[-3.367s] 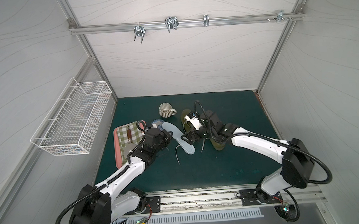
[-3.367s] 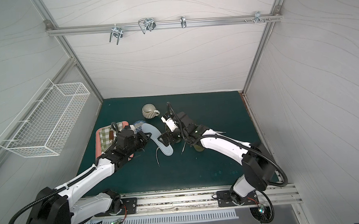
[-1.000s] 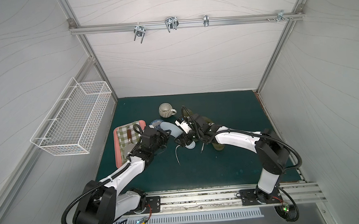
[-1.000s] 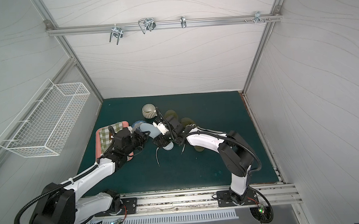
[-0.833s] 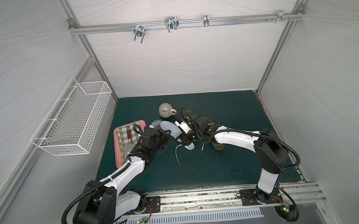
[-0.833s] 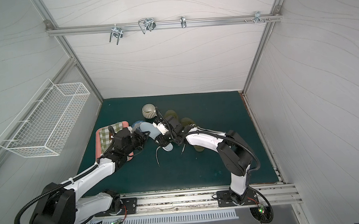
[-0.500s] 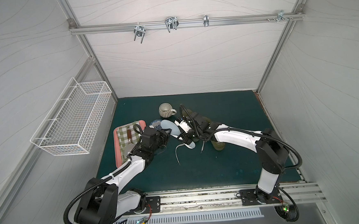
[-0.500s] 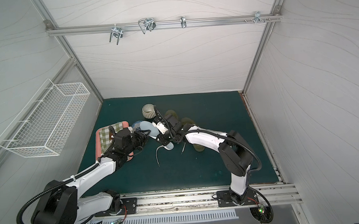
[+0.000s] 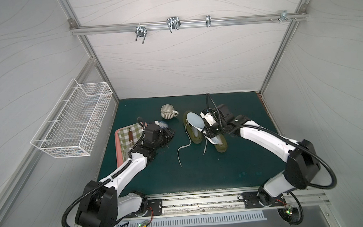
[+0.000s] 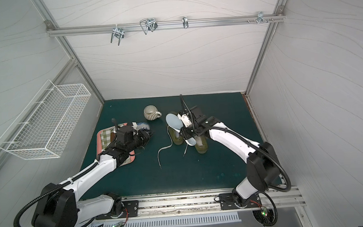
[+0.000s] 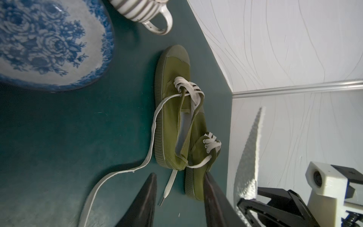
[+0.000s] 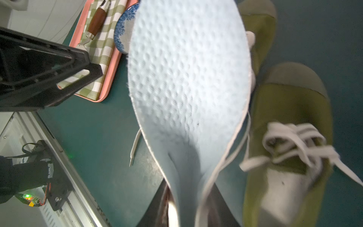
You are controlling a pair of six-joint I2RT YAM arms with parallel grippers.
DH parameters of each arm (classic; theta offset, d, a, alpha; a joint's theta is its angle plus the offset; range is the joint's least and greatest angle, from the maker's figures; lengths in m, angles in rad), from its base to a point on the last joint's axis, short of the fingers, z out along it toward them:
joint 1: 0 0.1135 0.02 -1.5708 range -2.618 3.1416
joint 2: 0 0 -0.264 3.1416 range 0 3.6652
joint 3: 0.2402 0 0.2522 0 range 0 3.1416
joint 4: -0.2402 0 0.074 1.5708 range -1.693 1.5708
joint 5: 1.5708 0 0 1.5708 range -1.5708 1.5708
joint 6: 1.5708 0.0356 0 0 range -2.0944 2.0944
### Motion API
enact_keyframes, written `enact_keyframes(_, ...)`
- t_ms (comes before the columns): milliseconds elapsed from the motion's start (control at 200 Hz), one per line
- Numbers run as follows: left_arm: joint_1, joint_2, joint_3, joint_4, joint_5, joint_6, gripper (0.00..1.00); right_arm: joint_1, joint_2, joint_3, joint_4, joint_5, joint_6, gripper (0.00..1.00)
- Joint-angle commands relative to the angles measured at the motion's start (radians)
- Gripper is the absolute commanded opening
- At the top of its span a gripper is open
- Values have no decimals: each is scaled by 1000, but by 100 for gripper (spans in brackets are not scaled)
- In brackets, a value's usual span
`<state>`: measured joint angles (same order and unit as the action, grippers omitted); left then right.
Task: Insert the insole into the shoe
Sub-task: Adjust the insole, then insert the insole into the shoe.
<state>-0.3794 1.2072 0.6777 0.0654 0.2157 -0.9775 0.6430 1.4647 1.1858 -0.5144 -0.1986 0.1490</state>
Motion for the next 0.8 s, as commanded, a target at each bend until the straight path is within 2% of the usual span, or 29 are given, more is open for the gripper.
enact_keyframes(0, -52, 40, 108, -94, -29, 203, 40, -45, -78, -49, -87, -16, 17, 29)
enact_keyframes(315, -234, 296, 458, -405, -30, 610, 38, -234, -244, -186, -202, -59, 36, 30)
enact_keyframes(615, -421, 521, 789, -606, -69, 1006, 36, -467, -287, -212, -213, -176, 39, 29)
enact_keyframes(790, -462, 634, 922, -683, 22, 1201, 32, -525, -288, -198, -204, -226, 33, 28)
